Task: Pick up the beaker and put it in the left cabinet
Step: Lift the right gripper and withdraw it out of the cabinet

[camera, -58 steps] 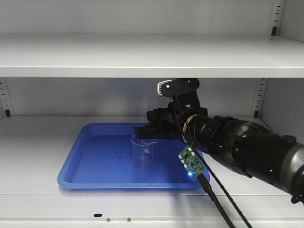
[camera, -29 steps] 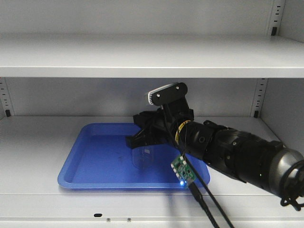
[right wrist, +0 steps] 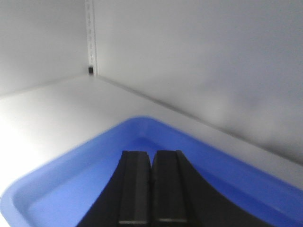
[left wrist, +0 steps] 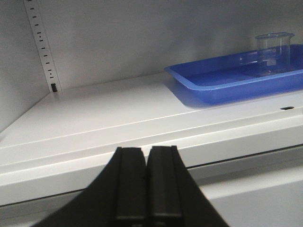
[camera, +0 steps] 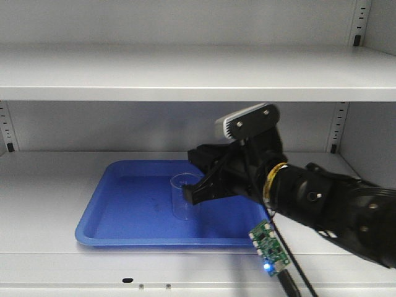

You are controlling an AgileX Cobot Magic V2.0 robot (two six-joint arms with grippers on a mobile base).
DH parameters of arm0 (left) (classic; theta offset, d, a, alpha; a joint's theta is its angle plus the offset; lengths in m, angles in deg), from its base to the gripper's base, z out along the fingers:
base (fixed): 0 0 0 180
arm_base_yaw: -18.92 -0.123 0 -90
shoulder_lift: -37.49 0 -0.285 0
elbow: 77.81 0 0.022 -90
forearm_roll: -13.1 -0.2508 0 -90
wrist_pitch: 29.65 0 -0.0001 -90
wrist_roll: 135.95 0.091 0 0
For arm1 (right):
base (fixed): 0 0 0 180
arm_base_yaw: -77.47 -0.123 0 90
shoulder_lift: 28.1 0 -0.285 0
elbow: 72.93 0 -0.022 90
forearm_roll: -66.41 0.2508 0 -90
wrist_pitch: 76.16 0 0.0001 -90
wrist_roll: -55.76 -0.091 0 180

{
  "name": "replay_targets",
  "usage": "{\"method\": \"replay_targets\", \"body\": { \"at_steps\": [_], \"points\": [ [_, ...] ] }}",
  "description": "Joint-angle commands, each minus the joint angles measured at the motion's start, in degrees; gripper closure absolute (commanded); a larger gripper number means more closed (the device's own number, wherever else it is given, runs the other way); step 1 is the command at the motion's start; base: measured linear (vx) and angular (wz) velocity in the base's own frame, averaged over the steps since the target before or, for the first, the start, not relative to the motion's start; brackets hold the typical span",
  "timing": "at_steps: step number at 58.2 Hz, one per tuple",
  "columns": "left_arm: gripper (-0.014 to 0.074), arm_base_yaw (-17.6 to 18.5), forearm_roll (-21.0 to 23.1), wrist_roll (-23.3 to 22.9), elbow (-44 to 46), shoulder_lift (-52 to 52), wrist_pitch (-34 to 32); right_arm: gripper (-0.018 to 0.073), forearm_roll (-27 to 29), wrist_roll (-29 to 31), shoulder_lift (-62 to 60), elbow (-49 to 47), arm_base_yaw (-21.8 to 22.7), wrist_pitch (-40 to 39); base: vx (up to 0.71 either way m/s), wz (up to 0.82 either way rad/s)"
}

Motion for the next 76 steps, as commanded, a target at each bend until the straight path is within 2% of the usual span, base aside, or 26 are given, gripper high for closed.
{"method": "replay_targets", "body": {
  "at_steps": [1,12,23,52,61,65,68,76],
  "points": [
    [0.0595,0.0,0.2,-0.2,-0.9,1.1,-4.3,0.0561,0.3,-1.0,-6.0,0.4,0.0,-1.0,0.0,0.0],
    [0.0595,0.0,0.2,-0.2,-0.9,1.1,-4.3,0.0561,0.2,-0.3,-13.1,8.7,0.0,-1.1,0.0,0.0],
    [0.0595,0.0,0.2,-0.2,-0.9,1.1,-4.3,0.0561,0.2,-0.4,-16.0,12.4,0.0,-1.1,0.0,0.0],
    [0.0595,0.0,0.2,-0.2,-0.9,1.1,-4.3,0.0561,0.3,-0.4,-15.7,12.5,0.0,-1.3,0.0,0.0],
    [0.0595,0.0,0.2,-0.2,-0.9,1.1,-4.3,0.0561,0.8,0.0,-16.0,12.4,0.7,2.0,0.0,0.0],
    [0.0595,0.0,0.2,-0.2,-0.9,1.1,-4.3,0.0561,4.3,1.6,-16.6,12.4,0.7,5.4,0.0,0.0],
    [0.0595,0.0,0.2,-0.2,-0.9,1.1,-4.3,0.0561,11.2,4.0,-17.8,12.6,0.7,10.0,0.0,0.0],
    [0.0595,0.0,0.2,-0.2,-0.9,1.1,-4.3,0.0561,28.9,18.7,-22.7,14.6,2.6,19.0,0.0,0.0]
  ]
}}
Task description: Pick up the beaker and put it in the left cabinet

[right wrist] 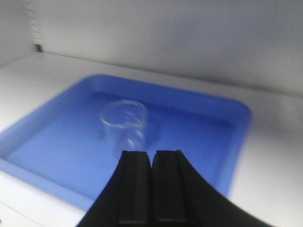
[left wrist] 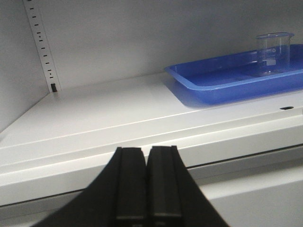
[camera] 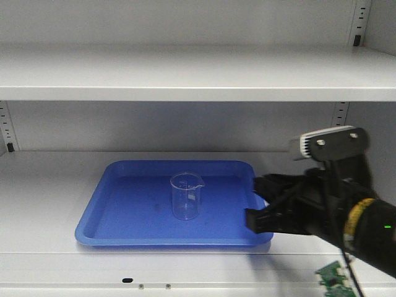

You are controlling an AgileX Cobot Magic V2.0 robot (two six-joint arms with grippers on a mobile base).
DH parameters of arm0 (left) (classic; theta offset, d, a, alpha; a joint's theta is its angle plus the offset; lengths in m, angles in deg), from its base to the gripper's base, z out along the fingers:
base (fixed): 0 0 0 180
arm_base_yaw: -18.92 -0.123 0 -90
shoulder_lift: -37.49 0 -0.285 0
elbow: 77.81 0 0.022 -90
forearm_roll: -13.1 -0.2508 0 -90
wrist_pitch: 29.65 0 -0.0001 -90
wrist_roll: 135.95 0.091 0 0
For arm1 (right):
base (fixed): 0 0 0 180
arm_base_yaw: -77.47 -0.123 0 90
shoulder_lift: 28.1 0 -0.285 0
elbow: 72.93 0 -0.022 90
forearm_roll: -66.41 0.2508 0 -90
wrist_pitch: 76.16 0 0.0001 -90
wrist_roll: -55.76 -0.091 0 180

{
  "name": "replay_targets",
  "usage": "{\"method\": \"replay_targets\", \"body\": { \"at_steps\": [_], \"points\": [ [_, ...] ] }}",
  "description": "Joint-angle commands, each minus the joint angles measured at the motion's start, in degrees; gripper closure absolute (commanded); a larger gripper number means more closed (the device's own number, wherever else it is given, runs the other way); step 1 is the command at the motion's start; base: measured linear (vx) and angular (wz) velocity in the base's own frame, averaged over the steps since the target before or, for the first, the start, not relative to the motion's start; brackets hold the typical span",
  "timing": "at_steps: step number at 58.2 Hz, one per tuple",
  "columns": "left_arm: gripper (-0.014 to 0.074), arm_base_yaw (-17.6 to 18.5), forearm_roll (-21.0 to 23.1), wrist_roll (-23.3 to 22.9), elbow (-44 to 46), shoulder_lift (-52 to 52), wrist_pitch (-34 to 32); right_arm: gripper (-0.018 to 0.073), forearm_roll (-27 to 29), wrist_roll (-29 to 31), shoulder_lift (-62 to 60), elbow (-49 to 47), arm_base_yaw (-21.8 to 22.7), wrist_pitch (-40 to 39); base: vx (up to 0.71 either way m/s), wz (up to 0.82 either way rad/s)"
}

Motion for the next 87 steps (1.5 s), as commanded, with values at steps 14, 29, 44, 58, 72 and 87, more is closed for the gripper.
{"method": "replay_targets", "body": {
  "at_steps": [14,29,44,58,72,87],
  "points": [
    [0.0595,0.0,0.2,-0.2,-0.9,1.1,-4.3,0.0561,33.0,32.5,-16.8,11.9,11.3,-8.7,0.0,0.0],
    [0.0595,0.0,0.2,-0.2,-0.9,1.1,-4.3,0.0561,33.9,35.2,-36.2,30.9,20.9,-15.5,0.0,0.0],
    [0.0595,0.0,0.2,-0.2,-0.9,1.1,-4.3,0.0561,31.9,35.2,-56.7,44.8,24.3,-12.3,0.0,0.0],
    [0.0595,0.0,0.2,-0.2,-0.9,1.1,-4.3,0.0561,30.9,35.2,-70.8,52.7,24.3,-6.9,0.0,0.0],
    [0.0595,0.0,0.2,-0.2,-0.9,1.1,-4.3,0.0561,29.9,35.8,-71.0,55.3,24.2,-4.9,0.0,0.0],
    [0.0595,0.0,0.2,-0.2,-0.9,1.1,-4.3,0.0561,29.3,35.6,-70.9,55.3,24.3,-3.8,0.0,0.0]
  ]
}}
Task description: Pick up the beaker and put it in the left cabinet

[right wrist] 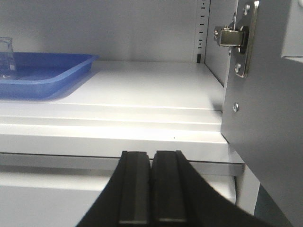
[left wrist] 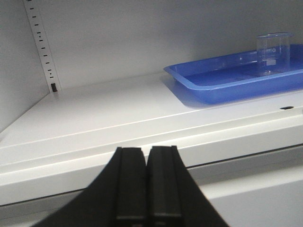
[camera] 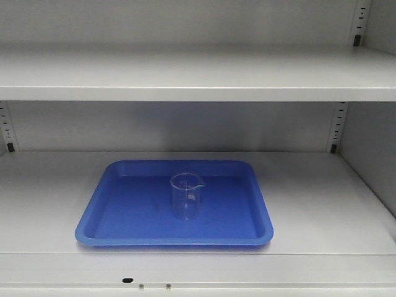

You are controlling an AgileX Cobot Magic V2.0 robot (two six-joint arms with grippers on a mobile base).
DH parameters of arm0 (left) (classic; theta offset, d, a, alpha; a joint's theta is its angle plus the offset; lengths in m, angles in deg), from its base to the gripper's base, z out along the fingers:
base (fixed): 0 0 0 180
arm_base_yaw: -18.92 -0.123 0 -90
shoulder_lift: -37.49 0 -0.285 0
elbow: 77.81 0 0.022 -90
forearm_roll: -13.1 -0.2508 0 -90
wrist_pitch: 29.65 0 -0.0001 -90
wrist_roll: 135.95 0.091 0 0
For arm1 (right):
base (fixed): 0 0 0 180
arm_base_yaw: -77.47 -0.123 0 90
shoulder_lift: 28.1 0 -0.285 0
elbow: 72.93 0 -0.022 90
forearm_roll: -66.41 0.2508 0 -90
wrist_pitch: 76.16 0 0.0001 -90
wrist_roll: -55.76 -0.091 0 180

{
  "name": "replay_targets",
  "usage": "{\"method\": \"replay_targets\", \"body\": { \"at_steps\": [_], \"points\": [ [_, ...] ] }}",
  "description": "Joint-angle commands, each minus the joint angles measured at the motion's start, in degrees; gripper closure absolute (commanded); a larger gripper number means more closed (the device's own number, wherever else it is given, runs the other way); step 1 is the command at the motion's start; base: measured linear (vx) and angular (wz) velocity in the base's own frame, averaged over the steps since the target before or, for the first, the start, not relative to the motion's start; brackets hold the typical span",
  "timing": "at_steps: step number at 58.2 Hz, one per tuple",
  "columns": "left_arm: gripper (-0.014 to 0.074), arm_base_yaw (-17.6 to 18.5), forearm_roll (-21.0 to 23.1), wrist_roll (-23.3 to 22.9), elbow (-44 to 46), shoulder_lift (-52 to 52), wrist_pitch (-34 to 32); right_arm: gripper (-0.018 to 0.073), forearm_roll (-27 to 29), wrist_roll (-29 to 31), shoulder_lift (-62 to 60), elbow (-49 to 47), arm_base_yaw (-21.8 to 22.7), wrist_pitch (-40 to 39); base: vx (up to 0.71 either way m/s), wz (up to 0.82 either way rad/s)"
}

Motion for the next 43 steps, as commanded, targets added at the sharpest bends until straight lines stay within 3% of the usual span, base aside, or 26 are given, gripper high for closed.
{"method": "replay_targets", "body": {
  "at_steps": [1,43],
  "points": [
    [0.0595,0.0,0.2,-0.2,-0.9,1.1,-4.3,0.0561,-0.6,0.4,-0.8,0.3,0.3,-4.3,0.0,0.0],
    [0.0595,0.0,0.2,-0.2,-0.9,1.1,-4.3,0.0561,-0.6,0.4,-0.8,0.3,0.3,-4.3,0.0,0.0]
  ]
}}
